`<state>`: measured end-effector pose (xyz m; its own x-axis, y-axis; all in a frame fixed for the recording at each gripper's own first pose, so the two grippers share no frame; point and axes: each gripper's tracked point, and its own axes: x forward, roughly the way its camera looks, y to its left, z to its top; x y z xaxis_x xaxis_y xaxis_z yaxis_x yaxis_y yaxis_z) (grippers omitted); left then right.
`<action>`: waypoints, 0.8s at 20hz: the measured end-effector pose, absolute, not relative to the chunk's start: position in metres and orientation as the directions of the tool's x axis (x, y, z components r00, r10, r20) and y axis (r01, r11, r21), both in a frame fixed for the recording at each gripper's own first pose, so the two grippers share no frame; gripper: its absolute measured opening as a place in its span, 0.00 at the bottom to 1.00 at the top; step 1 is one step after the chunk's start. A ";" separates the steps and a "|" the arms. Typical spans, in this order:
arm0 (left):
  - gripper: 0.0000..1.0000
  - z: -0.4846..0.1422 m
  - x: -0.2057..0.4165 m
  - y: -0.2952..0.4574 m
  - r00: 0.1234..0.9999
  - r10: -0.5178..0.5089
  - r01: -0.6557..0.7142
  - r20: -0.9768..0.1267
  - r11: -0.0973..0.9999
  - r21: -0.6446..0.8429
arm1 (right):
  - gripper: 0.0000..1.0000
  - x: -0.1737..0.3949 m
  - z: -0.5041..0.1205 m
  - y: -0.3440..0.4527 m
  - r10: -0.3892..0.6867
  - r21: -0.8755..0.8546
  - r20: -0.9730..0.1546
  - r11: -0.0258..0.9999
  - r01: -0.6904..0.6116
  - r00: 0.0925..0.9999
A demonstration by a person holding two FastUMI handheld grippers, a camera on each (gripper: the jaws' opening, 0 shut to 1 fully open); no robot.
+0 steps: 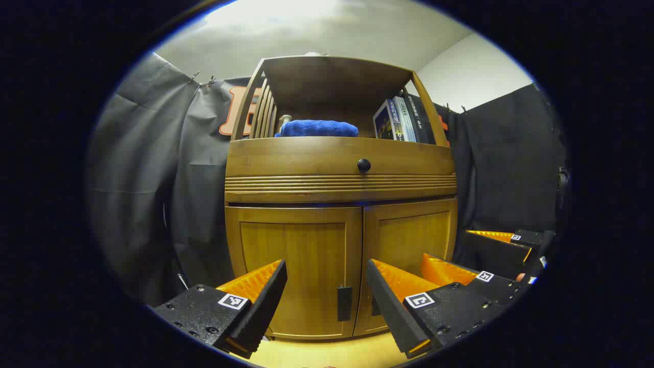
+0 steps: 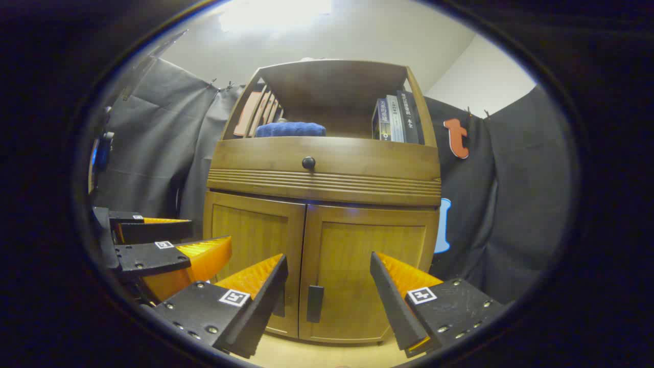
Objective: Open the right door of the double-door shoe cabinet with the right hand, and open the left door with the left hand.
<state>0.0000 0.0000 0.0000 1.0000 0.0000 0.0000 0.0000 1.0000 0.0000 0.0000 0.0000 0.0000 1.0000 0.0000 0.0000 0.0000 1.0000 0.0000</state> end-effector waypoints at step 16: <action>0.94 0.001 -0.018 0.037 0.994 0.111 -0.110 -0.002 0.994 0.026 | 0.95 0.026 -0.044 0.007 0.025 0.007 -0.093 1.000 -0.024 0.995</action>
<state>-0.0182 0.0366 0.0011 0.9939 0.1105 -0.0015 -0.1104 0.9935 0.0265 0.0265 0.0069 -0.0436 0.9954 0.0246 -0.0926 -0.0240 0.9997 0.0074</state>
